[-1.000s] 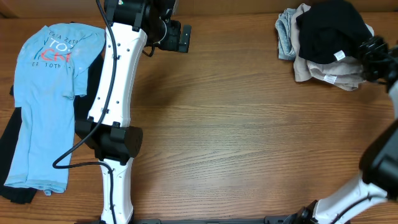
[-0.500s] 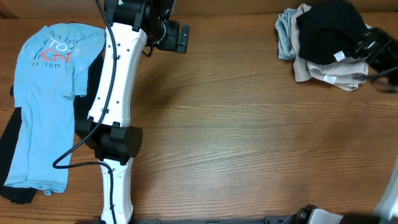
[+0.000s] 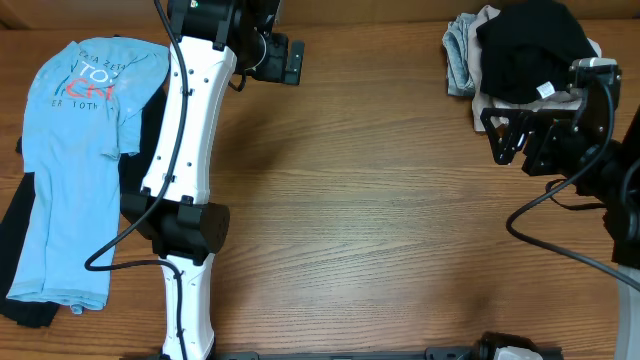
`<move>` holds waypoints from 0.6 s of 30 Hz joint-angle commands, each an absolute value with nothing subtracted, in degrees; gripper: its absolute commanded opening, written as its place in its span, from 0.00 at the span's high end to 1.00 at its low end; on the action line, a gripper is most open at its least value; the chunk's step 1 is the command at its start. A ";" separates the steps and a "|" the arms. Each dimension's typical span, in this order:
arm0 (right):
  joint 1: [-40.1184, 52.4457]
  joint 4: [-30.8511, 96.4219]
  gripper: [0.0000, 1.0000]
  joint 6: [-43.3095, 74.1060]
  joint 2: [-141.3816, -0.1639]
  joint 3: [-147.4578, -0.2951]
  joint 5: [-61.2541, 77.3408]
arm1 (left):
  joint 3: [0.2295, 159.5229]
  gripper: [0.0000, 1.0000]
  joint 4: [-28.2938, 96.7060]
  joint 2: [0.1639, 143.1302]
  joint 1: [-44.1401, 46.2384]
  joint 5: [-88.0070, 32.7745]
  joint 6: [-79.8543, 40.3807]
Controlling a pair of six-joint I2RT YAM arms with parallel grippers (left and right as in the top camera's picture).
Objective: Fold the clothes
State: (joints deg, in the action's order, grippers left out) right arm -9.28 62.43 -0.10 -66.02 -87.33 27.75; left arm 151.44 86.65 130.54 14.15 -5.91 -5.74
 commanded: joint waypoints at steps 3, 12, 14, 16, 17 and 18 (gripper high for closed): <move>-9.02 62.28 0.00 -0.89 -67.07 -87.83 27.00 | 151.11 0.00 86.72 130.87 14.26 -5.34 -4.67; -5.82 65.21 0.00 -0.91 -66.02 -85.25 20.86 | 151.11 0.00 86.72 130.87 14.26 -5.32 -4.69; -2.52 61.17 0.00 -0.91 -63.55 -81.60 14.68 | 151.11 0.00 86.72 130.87 14.26 -5.34 -4.69; 1.21 54.19 0.00 -0.91 -59.72 -75.50 7.03 | 151.11 0.00 86.72 130.89 14.26 -5.34 -4.69; 2.55 50.76 0.00 -0.91 -57.74 -72.27 4.34 | 151.11 0.00 86.72 130.87 14.26 -5.34 -4.67; 3.51 47.29 0.00 -0.91 -55.61 -68.75 2.59 | 151.11 0.00 86.72 130.89 14.26 -5.32 -4.67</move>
